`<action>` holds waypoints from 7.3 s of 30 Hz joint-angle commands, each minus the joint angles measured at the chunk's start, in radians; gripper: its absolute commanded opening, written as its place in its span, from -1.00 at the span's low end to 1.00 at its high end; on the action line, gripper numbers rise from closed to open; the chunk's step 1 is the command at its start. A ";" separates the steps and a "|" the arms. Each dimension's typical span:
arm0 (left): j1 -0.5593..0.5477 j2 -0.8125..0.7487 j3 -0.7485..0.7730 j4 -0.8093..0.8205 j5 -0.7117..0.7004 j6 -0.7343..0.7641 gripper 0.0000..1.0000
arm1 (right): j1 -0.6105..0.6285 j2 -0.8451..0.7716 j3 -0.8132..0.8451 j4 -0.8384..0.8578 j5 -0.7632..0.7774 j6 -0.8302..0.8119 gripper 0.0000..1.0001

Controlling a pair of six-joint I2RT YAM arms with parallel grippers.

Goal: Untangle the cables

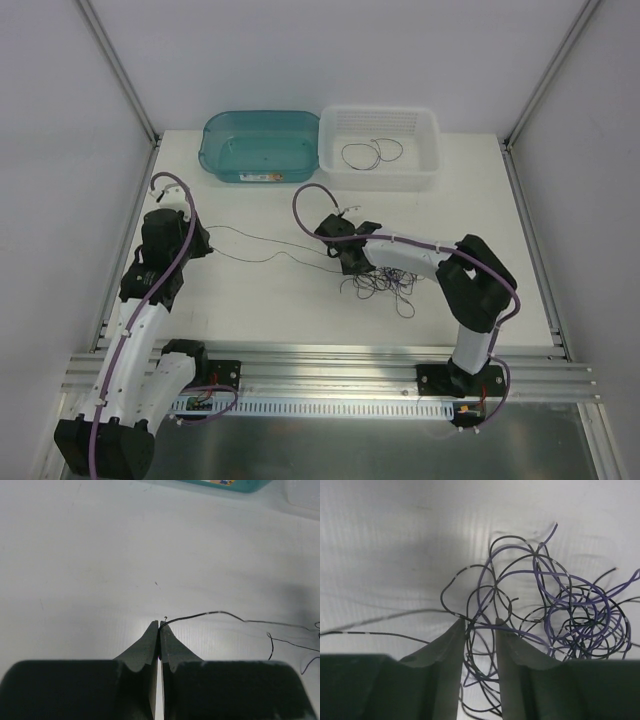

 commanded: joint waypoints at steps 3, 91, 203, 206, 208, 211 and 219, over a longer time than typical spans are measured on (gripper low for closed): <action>0.069 -0.015 0.004 -0.015 -0.109 -0.049 -1.00 | -0.096 -0.113 -0.091 -0.093 0.151 0.031 -0.65; -0.821 0.534 -0.128 0.706 -0.049 -0.588 0.90 | 0.048 -0.627 -0.098 0.181 -0.309 -0.066 -0.99; -0.158 0.319 0.134 -0.145 0.082 -0.014 0.98 | -0.504 -0.039 0.492 0.220 -0.630 -0.356 0.61; -0.157 0.336 0.136 -0.141 0.132 -0.016 0.98 | -0.432 -0.092 0.329 0.241 -0.702 -0.296 0.53; -0.158 0.349 0.138 -0.139 0.156 -0.023 0.99 | -0.368 -0.119 0.274 0.247 -0.748 -0.276 0.44; -0.158 0.381 0.138 -0.136 0.175 -0.045 0.98 | -0.267 -0.148 0.154 0.273 -0.731 -0.267 0.29; -0.158 0.517 0.156 -0.125 0.234 -0.080 0.98 | -0.124 -0.153 -0.107 0.571 -0.711 -0.097 0.01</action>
